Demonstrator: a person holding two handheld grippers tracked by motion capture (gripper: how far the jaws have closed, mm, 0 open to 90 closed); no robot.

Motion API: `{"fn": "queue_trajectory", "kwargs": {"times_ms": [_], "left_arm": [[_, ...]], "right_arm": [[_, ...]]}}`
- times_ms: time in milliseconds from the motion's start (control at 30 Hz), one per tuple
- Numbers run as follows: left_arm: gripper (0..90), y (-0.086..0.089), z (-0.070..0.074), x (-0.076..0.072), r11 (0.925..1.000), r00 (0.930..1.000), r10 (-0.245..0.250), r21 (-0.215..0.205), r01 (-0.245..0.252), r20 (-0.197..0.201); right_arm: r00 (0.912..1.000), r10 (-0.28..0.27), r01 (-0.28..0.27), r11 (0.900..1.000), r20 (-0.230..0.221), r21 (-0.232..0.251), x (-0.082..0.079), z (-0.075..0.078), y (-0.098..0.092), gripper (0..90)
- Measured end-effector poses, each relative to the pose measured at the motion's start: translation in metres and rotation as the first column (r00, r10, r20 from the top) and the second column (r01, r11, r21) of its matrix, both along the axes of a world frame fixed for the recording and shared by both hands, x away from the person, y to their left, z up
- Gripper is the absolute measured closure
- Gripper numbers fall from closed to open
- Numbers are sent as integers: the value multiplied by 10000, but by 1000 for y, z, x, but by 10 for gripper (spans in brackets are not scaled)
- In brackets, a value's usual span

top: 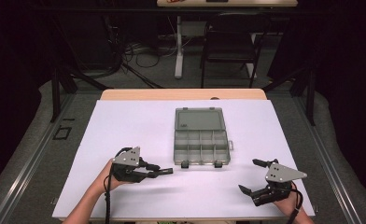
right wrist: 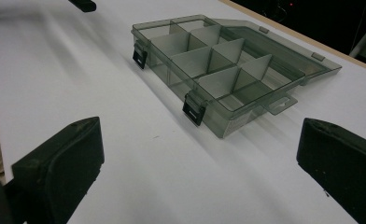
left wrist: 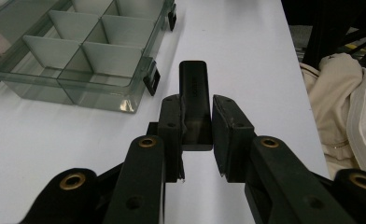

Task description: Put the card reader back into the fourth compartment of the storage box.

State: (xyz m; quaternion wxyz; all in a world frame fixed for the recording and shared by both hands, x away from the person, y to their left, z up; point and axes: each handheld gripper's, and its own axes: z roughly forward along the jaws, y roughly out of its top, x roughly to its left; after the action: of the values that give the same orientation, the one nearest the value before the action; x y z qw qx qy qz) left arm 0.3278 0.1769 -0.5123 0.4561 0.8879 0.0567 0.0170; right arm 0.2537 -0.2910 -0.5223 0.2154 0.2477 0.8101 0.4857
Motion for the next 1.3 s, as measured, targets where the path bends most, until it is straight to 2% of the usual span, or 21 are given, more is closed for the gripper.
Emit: {"fn": "queue_trajectory", "kwargs": {"times_ms": [400,667,1300], "left_arm": [[747,-7,9,7,9998,9998,51,-208,-47,204],[746,-11,11,12,9997,9996,136,-205,-131,229],[746,-25,16,25,9980,9988,307,-555,-286,371]], "right_arm": [[10000,11,-11,10000,-20,-19,0,0,0,4],[10000,19,-19,10000,-34,-30,0,0,0,4],[10000,28,-29,10000,-82,-45,1,-1,1,4]]}}
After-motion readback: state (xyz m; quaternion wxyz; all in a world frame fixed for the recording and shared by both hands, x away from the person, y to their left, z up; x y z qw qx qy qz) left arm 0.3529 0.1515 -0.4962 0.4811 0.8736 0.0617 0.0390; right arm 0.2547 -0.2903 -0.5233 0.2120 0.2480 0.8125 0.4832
